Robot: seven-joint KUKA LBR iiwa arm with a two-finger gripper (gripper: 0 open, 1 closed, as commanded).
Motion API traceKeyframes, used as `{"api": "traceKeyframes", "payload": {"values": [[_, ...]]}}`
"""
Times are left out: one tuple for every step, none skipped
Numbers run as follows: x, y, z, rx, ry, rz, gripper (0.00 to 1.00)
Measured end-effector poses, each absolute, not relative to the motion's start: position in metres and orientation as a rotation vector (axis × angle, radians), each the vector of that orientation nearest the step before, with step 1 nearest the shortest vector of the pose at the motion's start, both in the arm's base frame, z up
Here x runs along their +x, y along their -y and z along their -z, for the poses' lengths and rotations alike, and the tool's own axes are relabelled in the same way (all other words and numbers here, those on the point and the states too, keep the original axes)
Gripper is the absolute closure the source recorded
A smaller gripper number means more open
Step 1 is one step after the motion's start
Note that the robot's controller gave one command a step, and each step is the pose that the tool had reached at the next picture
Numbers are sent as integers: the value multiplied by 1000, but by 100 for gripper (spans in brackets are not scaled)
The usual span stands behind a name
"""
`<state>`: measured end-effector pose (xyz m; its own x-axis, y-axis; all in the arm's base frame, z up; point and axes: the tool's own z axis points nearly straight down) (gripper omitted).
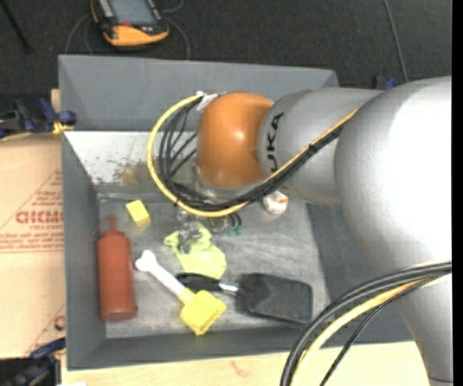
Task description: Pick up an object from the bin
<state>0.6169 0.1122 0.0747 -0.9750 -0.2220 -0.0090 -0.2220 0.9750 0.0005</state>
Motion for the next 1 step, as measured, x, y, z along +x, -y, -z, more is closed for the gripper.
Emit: {"api": "traceKeyframes", "payload": {"values": [[617, -112, -75, -348, -3113, -3, 100]]}}
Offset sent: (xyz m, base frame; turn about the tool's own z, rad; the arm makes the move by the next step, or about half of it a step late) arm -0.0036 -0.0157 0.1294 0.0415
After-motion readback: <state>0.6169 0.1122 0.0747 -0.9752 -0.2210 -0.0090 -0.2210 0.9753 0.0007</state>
